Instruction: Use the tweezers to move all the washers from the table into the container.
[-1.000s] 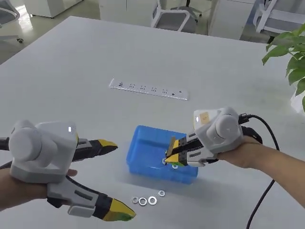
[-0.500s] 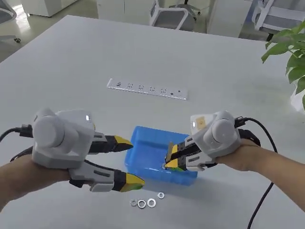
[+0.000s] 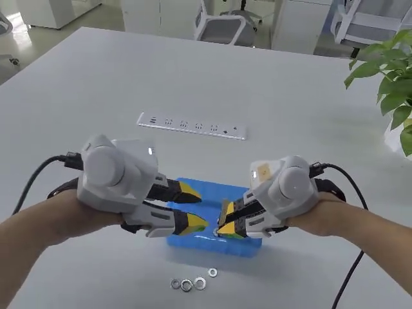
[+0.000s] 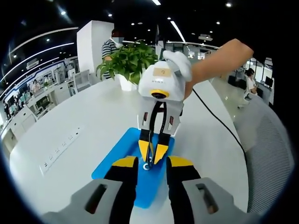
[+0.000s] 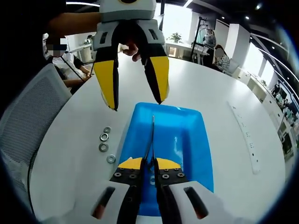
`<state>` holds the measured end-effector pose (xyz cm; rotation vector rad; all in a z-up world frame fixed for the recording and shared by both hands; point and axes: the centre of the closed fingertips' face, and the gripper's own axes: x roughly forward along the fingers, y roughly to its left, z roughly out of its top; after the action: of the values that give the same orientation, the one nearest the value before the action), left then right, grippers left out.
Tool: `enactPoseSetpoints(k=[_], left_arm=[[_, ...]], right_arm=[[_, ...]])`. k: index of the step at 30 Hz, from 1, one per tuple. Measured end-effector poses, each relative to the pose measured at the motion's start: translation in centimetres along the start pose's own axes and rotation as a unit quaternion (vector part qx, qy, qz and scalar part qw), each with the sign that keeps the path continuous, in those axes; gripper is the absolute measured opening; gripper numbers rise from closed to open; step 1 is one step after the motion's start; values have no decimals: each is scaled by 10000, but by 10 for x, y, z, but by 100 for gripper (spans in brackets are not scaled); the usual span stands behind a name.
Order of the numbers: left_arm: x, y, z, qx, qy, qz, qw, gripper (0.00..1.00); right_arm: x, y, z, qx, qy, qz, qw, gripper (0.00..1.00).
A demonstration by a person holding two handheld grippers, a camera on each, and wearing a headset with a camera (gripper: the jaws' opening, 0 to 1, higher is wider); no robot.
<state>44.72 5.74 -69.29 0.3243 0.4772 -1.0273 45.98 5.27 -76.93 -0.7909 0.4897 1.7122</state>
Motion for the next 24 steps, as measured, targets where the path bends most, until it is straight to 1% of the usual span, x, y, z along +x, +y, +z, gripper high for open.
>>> enactPoseSetpoints(k=[1,4,6,10,14,18,24], left_arm=[[3,1,1,47,0,-18,10000,27],[9,6,2,68,25,-5,10000,24],[13,7,4,143,40,-46,9999,22],[20,5,10,276,33,-175,9995,19],[25,4,11,395,74,-216,9990,14],[27,5,12,443,80,-192,9988,13],[30,3,14,470,65,-262,9985,10]], right_arm=[[0,0,0,-6,3,-2,10000,10],[0,0,0,-24,16,0,10000,10],[1,0,0,-32,26,3,10000,10],[1,0,0,-44,43,7,10000,10],[1,1,0,-56,60,9,10000,10],[0,1,-1,-67,78,10,9999,10],[0,1,-1,-78,86,15,9999,10]])
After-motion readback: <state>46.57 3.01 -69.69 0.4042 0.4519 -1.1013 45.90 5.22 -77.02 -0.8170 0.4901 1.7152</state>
